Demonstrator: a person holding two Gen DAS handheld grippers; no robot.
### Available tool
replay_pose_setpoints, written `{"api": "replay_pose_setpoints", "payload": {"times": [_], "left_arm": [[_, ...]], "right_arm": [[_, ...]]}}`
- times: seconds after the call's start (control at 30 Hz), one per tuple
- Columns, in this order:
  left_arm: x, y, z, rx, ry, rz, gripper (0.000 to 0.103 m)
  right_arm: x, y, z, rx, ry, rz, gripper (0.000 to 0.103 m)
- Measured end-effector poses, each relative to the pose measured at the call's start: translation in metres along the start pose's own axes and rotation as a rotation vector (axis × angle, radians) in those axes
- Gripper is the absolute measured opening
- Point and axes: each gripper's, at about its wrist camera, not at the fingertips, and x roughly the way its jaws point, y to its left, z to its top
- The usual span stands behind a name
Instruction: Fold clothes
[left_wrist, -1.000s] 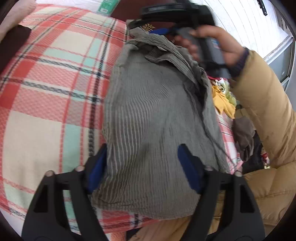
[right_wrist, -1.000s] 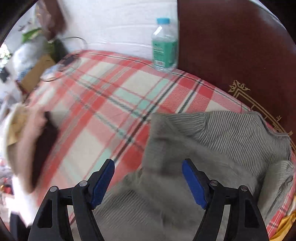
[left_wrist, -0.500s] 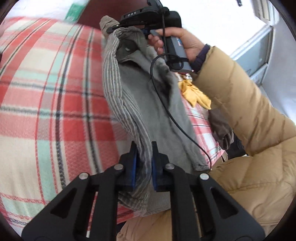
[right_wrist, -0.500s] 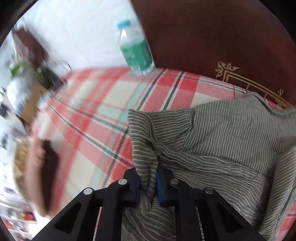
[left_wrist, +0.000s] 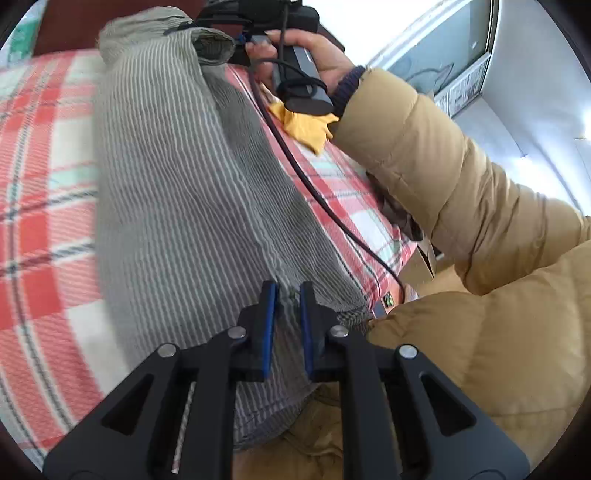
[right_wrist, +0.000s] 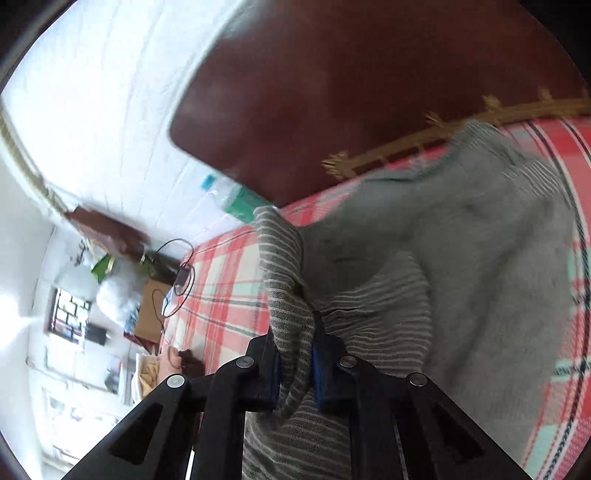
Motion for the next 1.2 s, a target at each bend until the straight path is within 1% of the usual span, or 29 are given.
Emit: {"api": "replay_pose_setpoints", "payload": {"times": [0.07, 0.1, 0.13, 0.2, 0.27, 0.3, 0.37, 0.5, 0.53, 0.57, 0.6, 0.63, 0.77, 0.8, 0.83, 0.9, 0.93, 0.97, 1.0, 1.07, 1.1, 1.13, 1.2], "left_arm": [[0.021, -0.003, 0.000, 0.000, 0.048, 0.002, 0.015], [0.030, -0.003, -0.001, 0.000, 0.073, 0.011, 0.015], [0.040, -0.001, -0.002, -0.013, 0.094, 0.013, 0.015], [0.056, 0.003, -0.005, -0.034, 0.130, 0.034, 0.015], [0.055, 0.007, -0.007, -0.057, 0.128, 0.025, 0.015], [0.055, 0.008, -0.008, -0.068, 0.127, 0.021, 0.015], [0.050, 0.009, -0.009, -0.083, 0.123, 0.025, 0.015], [0.046, 0.010, -0.013, -0.083, 0.130, 0.018, 0.015], [0.046, 0.012, -0.013, -0.089, 0.131, 0.011, 0.015], [0.046, 0.013, -0.013, -0.095, 0.132, 0.003, 0.015], [0.046, 0.015, -0.013, -0.102, 0.133, -0.004, 0.015], [0.045, 0.016, -0.013, -0.110, 0.133, -0.010, 0.015], [0.039, 0.014, -0.017, -0.113, 0.130, -0.011, 0.015], [0.036, 0.012, -0.019, -0.109, 0.130, -0.012, 0.015], [0.033, 0.011, -0.021, -0.110, 0.129, -0.017, 0.016], [0.022, 0.008, -0.026, -0.112, 0.116, -0.028, 0.025], [0.014, 0.007, -0.029, -0.113, 0.104, -0.028, 0.035], [0.006, 0.007, -0.030, -0.112, 0.090, -0.029, 0.044], [-0.001, 0.006, -0.032, -0.110, 0.075, -0.030, 0.046], [-0.017, 0.007, -0.033, -0.106, 0.036, -0.019, 0.047], [-0.024, 0.007, -0.034, -0.104, 0.017, -0.010, 0.047], [-0.029, 0.009, -0.033, -0.107, -0.004, 0.009, 0.047], [-0.043, 0.015, -0.031, -0.122, -0.044, 0.046, 0.047]], "right_arm": [[0.003, -0.021, -0.002, 0.024, 0.001, -0.005, 0.014], [0.005, -0.031, -0.003, 0.034, 0.001, -0.005, 0.019], [0.007, -0.041, -0.004, 0.044, 0.002, -0.006, 0.020], [0.015, -0.047, -0.007, 0.021, 0.006, -0.021, 0.023], [0.020, -0.048, -0.010, -0.007, 0.005, -0.034, 0.026], [0.015, -0.043, -0.010, -0.024, -0.008, -0.040, 0.032], [0.003, -0.031, -0.010, -0.066, -0.044, -0.058, 0.042], [-0.035, 0.007, -0.029, -0.265, -0.169, -0.104, 0.047], [-0.041, 0.019, -0.035, -0.330, -0.189, -0.106, 0.048], [-0.042, 0.029, -0.042, -0.387, -0.190, -0.111, 0.048], [-0.038, 0.038, -0.050, -0.439, -0.170, -0.121, 0.048], [-0.027, 0.041, -0.056, -0.479, -0.131, -0.155, 0.048], [0.032, 0.036, -0.079, -0.610, 0.052, -0.332, 0.043], [0.040, 0.030, -0.082, -0.612, 0.066, -0.346, 0.043], [0.045, 0.021, -0.084, -0.599, 0.063, -0.343, 0.043], [0.037, 0.024, -0.084, -0.587, 0.045, -0.324, 0.043], [0.029, 0.028, -0.084, -0.580, 0.033, -0.314, 0.044], [0.020, 0.035, -0.086, -0.581, 0.016, -0.300, 0.045], [0.007, 0.044, -0.090, -0.604, -0.009, -0.277, 0.045], [-0.012, 0.066, -0.103, -0.678, -0.049, -0.244, 0.045], [-0.017, 0.077, -0.112, -0.717, -0.045, -0.216, 0.045], [-0.017, 0.087, -0.122, -0.755, -0.024, -0.187, 0.045], [-0.009, 0.099, -0.141, -0.828, 0.029, -0.167, 0.045]]}}
